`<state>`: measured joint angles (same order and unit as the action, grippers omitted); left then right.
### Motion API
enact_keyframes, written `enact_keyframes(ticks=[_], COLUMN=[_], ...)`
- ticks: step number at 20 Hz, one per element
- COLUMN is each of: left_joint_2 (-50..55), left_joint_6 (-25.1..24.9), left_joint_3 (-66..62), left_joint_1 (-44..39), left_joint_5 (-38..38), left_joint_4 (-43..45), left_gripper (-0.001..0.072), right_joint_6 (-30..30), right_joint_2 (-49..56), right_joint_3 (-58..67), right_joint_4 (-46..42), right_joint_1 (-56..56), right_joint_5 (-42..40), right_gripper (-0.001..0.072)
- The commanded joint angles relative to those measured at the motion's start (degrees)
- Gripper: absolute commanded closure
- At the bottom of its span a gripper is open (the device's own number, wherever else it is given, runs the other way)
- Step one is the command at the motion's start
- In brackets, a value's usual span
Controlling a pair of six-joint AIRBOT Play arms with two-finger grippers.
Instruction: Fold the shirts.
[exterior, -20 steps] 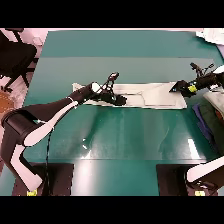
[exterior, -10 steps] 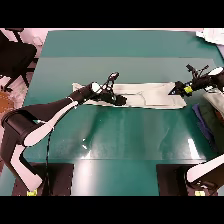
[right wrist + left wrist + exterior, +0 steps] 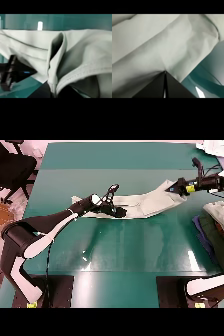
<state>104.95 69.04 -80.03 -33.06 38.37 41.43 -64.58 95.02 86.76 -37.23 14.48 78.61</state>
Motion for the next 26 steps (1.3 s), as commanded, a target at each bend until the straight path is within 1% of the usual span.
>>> enact_keyframes(ticks=[1, 5, 6, 9, 13, 16, 19, 22, 24, 26], left_joint_2=[0.1, 0.2, 0.2, 0.2, 0.2, 0.2, 0.2, 0.2, 0.2, 0.2], left_joint_6=[0.0, 0.0, 0.0, 0.0, -0.1, -1.0, -1.6, -1.6, -1.6, -2.1], left_joint_3=[0.0, 0.0, 0.0, 0.0, 0.0, 0.0, 0.0, 0.0, 0.0, 0.0], left_joint_1=[0.0, 0.0, 0.0, 0.0, -0.2, -2.4, -4.5, -4.3, -3.3, -1.5], left_joint_5=[-0.4, -0.4, -0.4, -0.4, -0.5, -1.7, -2.8, -2.1, -0.7, 2.8], left_joint_4=[0.0, 0.1, 0.1, 0.1, -1.3, -1.5, -1.6, -1.6, -1.4, -1.2], left_gripper=[0.0684, 0.0684, 0.0684, 0.0684, 0.0684, 0.0684, 0.0684, 0.0683, 0.0683, 0.0683], right_joint_6=[0.5, 0.6, 0.5, -0.3, -4.0, -5.1, -6.2, -6.3, -6.3, -6.3], right_joint_2=[-3.7, -5.2, -5.0, -2.7, 2.9, 6.6, 9.0, 9.2, 9.2, 9.1], right_joint_3=[0.1, 0.4, 1.8, 9.6, 20.9, 26.6, 29.8, 28.2, 27.6, 27.7], right_joint_4=[5.2, 10.7, 10.6, 10.7, 10.6, 10.6, 10.5, 10.1, 10.1, 10.2], right_joint_1=[-5.1, -12.3, -14.1, -20.2, -26.1, -29.6, -31.2, -30.7, -29.9, -28.7], right_joint_5=[-1.1, -3.6, -3.6, -3.6, -3.2, -1.4, 0.3, 0.5, 0.8, 0.9], right_gripper=[0.069, 0.069, 0.069, 0.069, 0.069, 0.069, 0.069, 0.069, 0.069, 0.069])
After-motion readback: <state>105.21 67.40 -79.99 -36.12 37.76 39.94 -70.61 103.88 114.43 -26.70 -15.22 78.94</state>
